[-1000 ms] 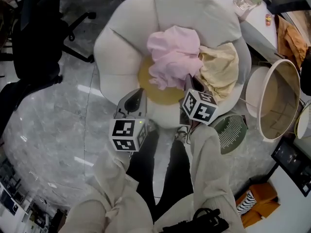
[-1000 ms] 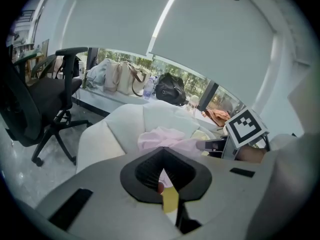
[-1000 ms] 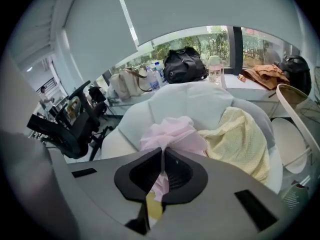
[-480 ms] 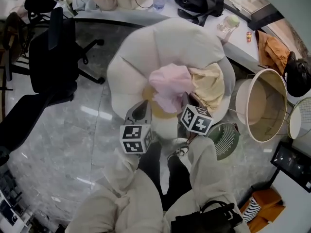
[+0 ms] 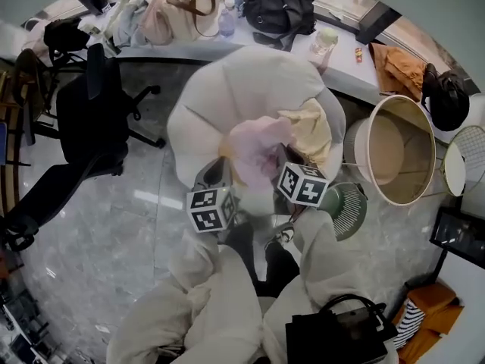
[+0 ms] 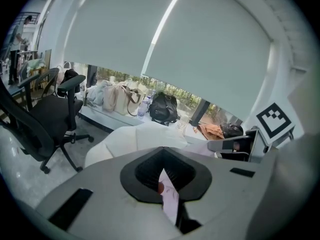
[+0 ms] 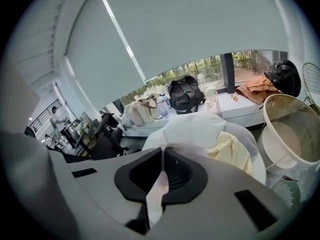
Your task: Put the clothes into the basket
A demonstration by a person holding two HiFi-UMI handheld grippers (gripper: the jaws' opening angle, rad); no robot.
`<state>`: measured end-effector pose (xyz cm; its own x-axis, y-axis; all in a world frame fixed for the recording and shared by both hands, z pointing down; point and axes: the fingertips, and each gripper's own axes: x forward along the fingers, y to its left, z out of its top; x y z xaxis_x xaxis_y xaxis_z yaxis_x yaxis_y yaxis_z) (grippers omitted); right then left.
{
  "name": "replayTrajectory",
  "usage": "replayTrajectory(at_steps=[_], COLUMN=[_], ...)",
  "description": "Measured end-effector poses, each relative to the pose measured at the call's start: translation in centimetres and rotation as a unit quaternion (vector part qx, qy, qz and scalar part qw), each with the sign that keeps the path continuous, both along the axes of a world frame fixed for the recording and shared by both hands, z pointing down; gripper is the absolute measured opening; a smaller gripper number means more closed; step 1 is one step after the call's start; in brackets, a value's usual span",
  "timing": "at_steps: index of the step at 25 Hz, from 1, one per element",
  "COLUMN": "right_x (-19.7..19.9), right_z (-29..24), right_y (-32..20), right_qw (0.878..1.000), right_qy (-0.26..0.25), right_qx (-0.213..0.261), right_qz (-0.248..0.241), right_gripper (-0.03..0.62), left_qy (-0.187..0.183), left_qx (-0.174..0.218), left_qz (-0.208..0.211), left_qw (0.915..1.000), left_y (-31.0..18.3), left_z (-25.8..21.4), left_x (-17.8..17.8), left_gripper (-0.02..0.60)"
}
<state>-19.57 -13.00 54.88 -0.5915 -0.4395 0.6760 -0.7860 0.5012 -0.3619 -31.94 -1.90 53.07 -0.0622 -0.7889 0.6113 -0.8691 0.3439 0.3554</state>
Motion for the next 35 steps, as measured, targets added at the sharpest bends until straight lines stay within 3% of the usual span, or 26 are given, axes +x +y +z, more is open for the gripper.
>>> replayTrajectory(at_steps=[13, 29, 35], right_x=[5.6, 15.6, 20.5], right_z=[-7.8, -17.9, -21.9], right_y=[0.2, -0.3, -1.1], right_qw=[0.998, 0.993, 0.985], right_qy=[-0.049, -0.073, -0.092], right_qx=[0.011, 0.078, 0.108], right_qz=[0.021, 0.06, 0.096], right_gripper=[0.029, 0.029, 0.029], left_qy=[-0.026, -0.036, -0.044], left_qx=[0.023, 0.076, 0.088], left_qz=[0.046, 0.074, 0.097], left_qw=[0.9984, 0.9937, 0.9905], left_y=[-1.1, -3.5, -4.2], left_z=[-6.7, -13.2, -15.0], left_x=[6.1, 14.1, 17.5], left_gripper=[0.006, 0.006, 0.006])
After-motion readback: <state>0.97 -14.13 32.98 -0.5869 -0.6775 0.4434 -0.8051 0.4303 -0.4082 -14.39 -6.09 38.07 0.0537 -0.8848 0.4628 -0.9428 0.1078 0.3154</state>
